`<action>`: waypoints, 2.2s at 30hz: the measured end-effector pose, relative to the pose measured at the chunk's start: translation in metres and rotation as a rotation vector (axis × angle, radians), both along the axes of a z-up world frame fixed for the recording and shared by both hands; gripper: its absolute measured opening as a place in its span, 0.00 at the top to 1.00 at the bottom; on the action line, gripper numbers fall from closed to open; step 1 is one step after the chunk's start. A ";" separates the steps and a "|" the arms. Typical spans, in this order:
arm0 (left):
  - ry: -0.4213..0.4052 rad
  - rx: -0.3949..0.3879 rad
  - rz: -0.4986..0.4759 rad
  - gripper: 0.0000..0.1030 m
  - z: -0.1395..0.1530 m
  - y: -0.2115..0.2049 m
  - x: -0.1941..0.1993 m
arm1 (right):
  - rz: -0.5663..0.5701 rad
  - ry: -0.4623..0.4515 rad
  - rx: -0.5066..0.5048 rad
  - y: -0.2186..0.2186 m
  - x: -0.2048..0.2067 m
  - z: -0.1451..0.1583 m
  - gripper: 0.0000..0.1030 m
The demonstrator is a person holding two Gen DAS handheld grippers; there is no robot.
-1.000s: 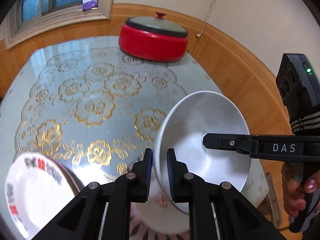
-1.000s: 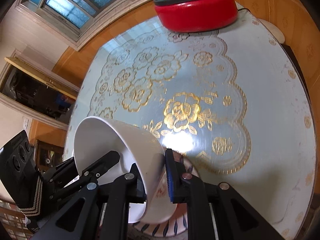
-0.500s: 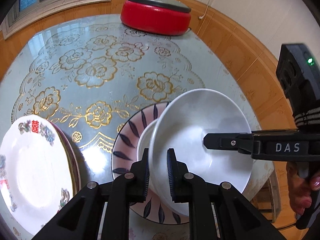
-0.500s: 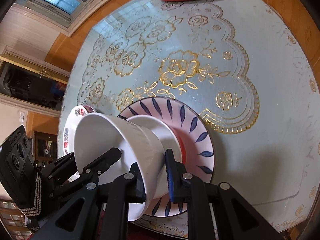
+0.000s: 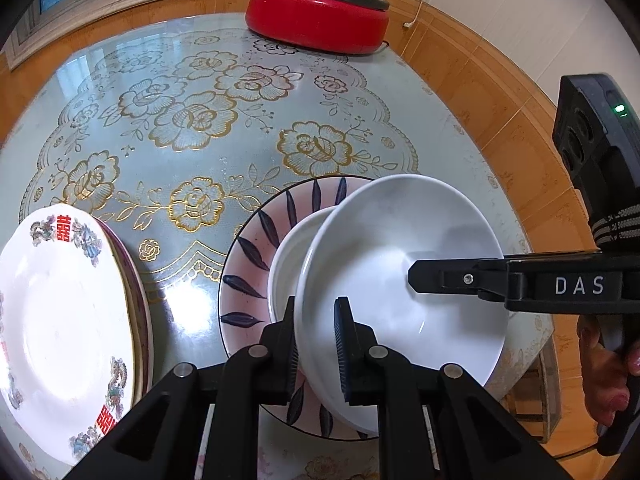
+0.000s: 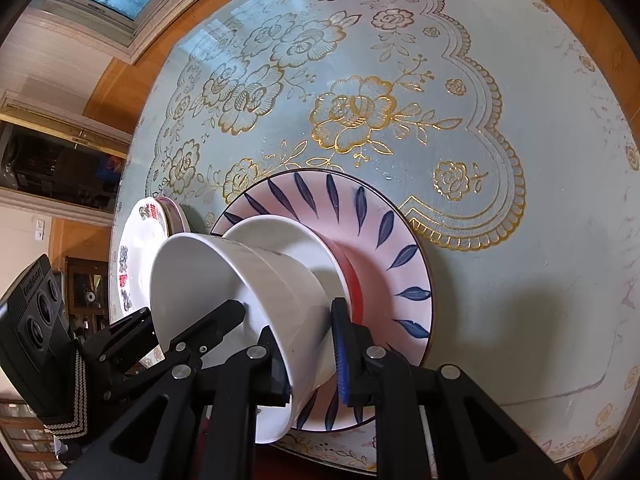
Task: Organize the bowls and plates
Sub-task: 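Lift the white bowl with both grippers and carry it to the red bowl, then lower the white bowl into the red bowl with both grippers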
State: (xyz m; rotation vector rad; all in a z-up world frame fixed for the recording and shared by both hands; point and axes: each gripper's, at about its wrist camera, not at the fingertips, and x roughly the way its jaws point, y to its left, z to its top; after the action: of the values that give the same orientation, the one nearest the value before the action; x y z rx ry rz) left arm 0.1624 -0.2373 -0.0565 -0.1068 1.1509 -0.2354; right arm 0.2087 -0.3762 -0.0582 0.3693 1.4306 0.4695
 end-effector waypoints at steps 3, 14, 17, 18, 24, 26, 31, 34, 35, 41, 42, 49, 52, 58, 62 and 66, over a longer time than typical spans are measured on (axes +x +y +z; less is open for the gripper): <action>-0.002 0.009 0.004 0.86 0.000 0.000 -0.001 | 0.011 -0.010 -0.011 0.003 0.001 0.000 0.85; -0.019 0.034 0.007 0.81 -0.002 -0.001 0.002 | 0.097 -0.060 -0.100 0.016 0.003 0.006 0.85; -0.022 0.040 0.006 0.81 -0.002 -0.002 0.002 | 0.125 -0.090 -0.133 0.020 0.002 0.009 0.85; -0.022 0.043 0.006 0.81 -0.002 -0.002 0.002 | 0.129 -0.096 -0.138 0.020 0.002 0.009 0.85; -0.026 0.053 0.015 0.81 -0.003 -0.002 0.003 | 0.124 -0.094 -0.124 0.016 0.001 0.012 0.85; -0.029 0.062 0.013 0.81 -0.003 -0.003 0.004 | 0.126 -0.103 -0.129 0.015 0.000 0.015 0.85; -0.042 0.093 0.004 0.79 -0.003 -0.006 0.006 | 0.123 -0.145 -0.145 0.007 -0.003 0.025 0.85; -0.046 0.100 -0.006 0.75 -0.004 -0.008 0.007 | 0.129 -0.149 -0.140 0.005 -0.005 0.025 0.85; -0.047 0.102 -0.009 0.75 -0.004 -0.008 0.007 | 0.128 -0.150 -0.140 0.005 -0.006 0.025 0.85; -0.032 0.087 -0.014 0.75 -0.004 -0.005 0.009 | 0.116 -0.138 -0.122 0.007 -0.007 0.020 0.85; -0.022 0.068 -0.008 0.75 -0.003 -0.003 0.010 | 0.113 -0.137 -0.119 0.006 -0.007 0.020 0.85; 0.013 -0.002 -0.010 0.72 0.003 0.005 0.011 | 0.085 -0.130 -0.101 0.000 -0.008 0.018 0.85; 0.024 0.005 -0.052 0.59 0.004 -0.001 0.009 | 0.082 -0.121 -0.098 0.001 -0.008 0.015 0.85; 0.011 0.028 -0.083 0.48 0.011 -0.004 0.006 | 0.088 -0.111 -0.092 0.002 -0.012 0.010 0.85; -0.024 -0.064 -0.064 0.28 0.025 0.009 0.008 | 0.081 -0.109 -0.081 0.002 -0.011 0.008 0.81; -0.063 -0.027 -0.030 0.28 0.036 0.018 0.012 | 0.092 -0.111 -0.092 0.008 -0.011 0.005 0.81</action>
State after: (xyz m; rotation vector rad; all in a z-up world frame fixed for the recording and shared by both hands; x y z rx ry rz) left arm 0.1739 -0.2191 -0.0209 -0.1055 1.0878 -0.2793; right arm 0.1979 -0.3678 -0.0527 0.2009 1.3597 0.4892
